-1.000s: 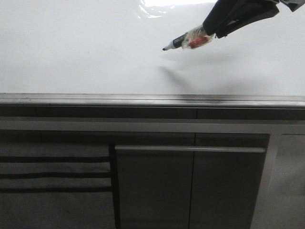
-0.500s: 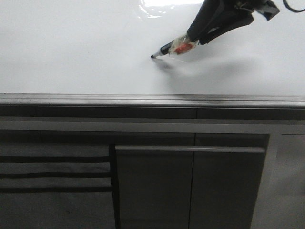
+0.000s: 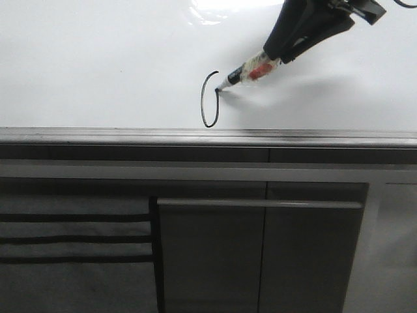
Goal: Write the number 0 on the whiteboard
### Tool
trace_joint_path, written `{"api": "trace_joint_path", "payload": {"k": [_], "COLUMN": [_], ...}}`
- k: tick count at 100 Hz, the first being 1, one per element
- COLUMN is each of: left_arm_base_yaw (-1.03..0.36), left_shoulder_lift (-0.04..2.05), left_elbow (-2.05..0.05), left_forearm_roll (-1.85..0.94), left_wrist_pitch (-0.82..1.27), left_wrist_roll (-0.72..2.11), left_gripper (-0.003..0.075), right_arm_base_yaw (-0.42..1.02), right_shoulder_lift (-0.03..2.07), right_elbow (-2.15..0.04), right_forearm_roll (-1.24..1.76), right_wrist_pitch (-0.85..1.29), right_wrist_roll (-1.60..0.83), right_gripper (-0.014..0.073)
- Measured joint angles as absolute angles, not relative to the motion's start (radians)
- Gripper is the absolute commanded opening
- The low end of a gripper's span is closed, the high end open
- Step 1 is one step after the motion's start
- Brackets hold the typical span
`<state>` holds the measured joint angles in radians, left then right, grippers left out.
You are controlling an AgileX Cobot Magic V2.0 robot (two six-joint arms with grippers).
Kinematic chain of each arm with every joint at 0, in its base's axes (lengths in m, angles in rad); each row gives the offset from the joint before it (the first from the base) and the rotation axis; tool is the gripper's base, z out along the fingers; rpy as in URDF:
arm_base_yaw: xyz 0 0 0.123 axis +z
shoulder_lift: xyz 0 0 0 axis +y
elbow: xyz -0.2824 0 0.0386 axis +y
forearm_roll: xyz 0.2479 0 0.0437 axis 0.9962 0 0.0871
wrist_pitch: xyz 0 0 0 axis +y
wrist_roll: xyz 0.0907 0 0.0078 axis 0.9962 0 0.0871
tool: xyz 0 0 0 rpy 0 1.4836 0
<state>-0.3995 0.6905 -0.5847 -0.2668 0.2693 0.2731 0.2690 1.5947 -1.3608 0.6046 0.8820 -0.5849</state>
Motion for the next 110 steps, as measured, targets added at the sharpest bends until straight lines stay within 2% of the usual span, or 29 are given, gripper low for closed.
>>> {"api": "trace_joint_path", "payload": {"k": [24,40,68,87,110], "left_arm_base_yaw": [-0.4,-0.411,-0.619,-0.756,-0.77], "left_shoulder_lift": [0.69,0.722,0.933,1.086,1.213], "left_elbow": [-0.585,-0.63,-0.808,-0.921,-1.012], "left_forearm_roll": [-0.267,-0.267,-0.36,-0.402,-0.402], "left_wrist_pitch": [0.269,0.395,0.702,0.73,0.73], "left_wrist_roll": [0.273,0.332,0.727,0.799,0.819], "left_gripper": [0.0311,0.0311,0.0316,0.0316,0.0316], "right_arm_base_yaw": [0.269,0.283,0.346,0.419,0.487], "right_shoulder_lift": [1.585,1.488,1.339,1.337,1.337], "right_elbow": [-1.405,-1.346,-1.237,-1.236,-1.236], "right_forearm_roll": [0.605,0.704,0.738,0.738,0.738], "right_wrist_pitch": [0.922,0.966,1.156,1.208,1.141], "right_wrist_roll": [-0.614,-0.854,-1.276,-1.461,-1.51], "right_gripper": [-0.0027,-0.0027,-0.0027,-0.0027,-0.0027]}}
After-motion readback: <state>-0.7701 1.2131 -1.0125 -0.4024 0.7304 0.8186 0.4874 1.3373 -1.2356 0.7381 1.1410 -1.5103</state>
